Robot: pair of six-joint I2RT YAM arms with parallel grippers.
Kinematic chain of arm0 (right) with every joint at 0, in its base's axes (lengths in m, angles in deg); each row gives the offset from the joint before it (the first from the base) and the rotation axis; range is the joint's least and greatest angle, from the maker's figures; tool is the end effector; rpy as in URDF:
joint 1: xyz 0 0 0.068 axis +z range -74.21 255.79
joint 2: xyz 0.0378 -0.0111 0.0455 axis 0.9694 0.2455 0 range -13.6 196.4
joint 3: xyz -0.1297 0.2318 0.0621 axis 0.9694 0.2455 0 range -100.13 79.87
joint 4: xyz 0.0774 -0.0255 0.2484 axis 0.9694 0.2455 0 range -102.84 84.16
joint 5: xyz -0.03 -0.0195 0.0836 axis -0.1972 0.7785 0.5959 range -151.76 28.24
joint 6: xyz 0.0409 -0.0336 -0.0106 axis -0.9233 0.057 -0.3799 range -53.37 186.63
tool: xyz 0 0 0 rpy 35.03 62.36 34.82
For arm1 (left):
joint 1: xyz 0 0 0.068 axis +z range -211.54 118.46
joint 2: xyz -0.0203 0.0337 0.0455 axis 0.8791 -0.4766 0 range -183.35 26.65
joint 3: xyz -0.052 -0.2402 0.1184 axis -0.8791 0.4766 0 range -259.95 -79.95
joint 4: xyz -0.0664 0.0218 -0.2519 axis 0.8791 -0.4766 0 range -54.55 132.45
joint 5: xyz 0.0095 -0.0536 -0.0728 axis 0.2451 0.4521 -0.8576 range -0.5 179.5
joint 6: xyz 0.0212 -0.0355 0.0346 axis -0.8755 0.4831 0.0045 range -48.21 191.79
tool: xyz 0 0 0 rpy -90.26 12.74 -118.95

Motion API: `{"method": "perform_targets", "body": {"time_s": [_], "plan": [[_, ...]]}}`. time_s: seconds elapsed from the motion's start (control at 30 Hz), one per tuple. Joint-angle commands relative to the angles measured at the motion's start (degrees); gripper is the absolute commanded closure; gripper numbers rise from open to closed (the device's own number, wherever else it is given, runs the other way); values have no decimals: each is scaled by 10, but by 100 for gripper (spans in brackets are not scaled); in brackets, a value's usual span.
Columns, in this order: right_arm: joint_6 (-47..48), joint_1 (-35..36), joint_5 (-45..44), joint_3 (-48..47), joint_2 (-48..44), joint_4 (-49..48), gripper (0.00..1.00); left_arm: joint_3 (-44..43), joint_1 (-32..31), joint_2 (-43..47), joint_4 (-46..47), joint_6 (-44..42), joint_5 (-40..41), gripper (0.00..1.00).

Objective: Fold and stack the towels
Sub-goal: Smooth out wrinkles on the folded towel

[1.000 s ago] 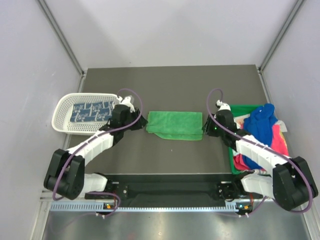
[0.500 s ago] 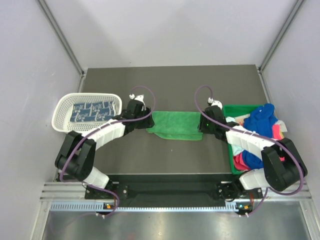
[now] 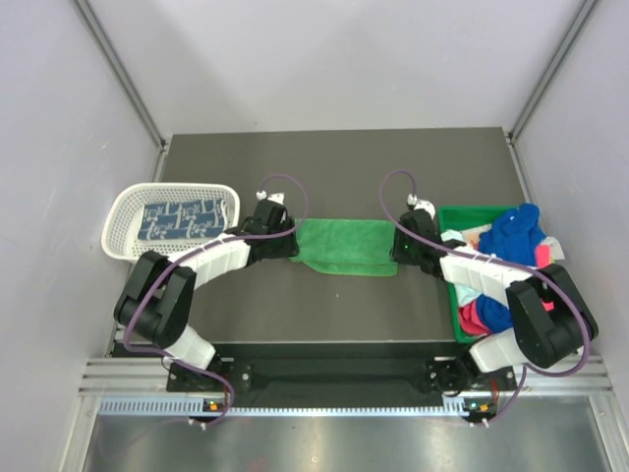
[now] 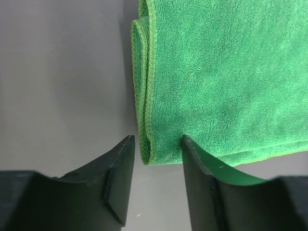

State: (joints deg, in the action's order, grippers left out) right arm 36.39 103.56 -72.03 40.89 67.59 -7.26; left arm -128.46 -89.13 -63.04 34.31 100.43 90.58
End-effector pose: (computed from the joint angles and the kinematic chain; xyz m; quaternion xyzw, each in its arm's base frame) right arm 0.2460 0.1223 0.1733 0.0522 0.9283 0.1009 0.3540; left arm 0.2784 -0.1448 0.1783 -0.0118 0.9375 -0.1561 0.3107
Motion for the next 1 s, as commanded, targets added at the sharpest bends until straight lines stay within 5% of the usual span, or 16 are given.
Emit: {"method": "perform_targets", "body": {"time_s": [0.0,0.23,0.4,0.67,0.97], "plan": [[-9,8,-2,8,-2,-21,70,-4,-3,-7,8,3,9,55],[-9,8,4,15,-11,-15,99,-4,-3,-3,1,1,6,79],[-6,8,4,21,-54,12,100,-9,-3,14,-15,-4,9,100],[-5,8,8,35,-108,36,100,-4,-3,50,-33,-9,7,100],[-25,7,36,89,-65,-25,100,33,-2,22,1,0,-28,100]]}}
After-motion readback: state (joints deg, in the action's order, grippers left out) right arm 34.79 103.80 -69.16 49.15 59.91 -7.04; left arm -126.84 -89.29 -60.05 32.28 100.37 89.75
